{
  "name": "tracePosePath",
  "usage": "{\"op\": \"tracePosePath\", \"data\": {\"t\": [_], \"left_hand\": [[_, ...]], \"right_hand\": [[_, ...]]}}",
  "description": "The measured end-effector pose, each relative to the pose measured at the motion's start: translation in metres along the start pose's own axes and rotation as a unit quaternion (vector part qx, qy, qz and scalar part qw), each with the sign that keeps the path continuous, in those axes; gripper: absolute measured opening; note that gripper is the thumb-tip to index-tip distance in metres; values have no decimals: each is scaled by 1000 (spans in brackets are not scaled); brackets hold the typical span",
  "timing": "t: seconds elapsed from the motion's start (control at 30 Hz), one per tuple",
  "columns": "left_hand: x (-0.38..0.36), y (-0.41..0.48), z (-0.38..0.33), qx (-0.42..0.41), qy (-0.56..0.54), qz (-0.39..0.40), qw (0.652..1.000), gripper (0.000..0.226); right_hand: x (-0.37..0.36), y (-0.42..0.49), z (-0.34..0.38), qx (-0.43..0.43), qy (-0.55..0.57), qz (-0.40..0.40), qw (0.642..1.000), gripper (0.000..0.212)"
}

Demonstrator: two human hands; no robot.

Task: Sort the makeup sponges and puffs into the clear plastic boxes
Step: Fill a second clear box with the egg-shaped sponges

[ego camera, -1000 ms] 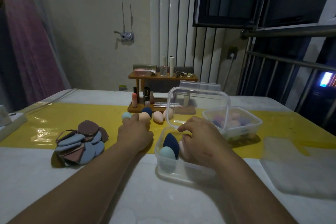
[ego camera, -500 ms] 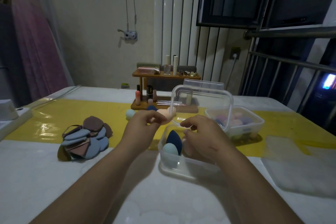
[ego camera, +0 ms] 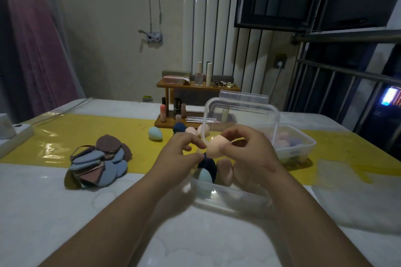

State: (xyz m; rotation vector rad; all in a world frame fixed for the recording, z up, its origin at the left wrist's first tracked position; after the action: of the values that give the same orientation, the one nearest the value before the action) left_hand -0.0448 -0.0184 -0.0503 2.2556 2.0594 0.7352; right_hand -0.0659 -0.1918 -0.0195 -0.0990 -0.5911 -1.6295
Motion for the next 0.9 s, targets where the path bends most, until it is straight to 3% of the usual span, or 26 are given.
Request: {"op": "tracePosePath", "data": {"t": [0.13, 0.27, 0.57, 0.9], "left_hand": [[-2, 1, 9, 59, 1, -6, 998, 20], [-4, 1, 11, 84, -12, -2, 996, 22], [-4, 1, 9, 88, -9, 0, 996, 23], [-4, 0, 8, 87, -10, -2, 996, 24]], "right_hand": [[2, -2, 2, -9, -15, 22, 1000, 19], [2, -3, 3, -16, -104, 69, 992, 20], [-2, -5, 1, -51, -197, 154, 967, 16], [-7, -10, 1, -57, -253, 176, 950, 17]]}}
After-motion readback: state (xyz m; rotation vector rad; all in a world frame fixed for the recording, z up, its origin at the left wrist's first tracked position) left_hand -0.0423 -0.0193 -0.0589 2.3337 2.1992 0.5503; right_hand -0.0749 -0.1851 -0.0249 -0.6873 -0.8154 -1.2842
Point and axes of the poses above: each hand's wrist, its own y-axis towards the middle knuckle, its own x-axis out of the back of the hand, z = x × y, the point moved 5 cm from there along y, towards the middle knuckle
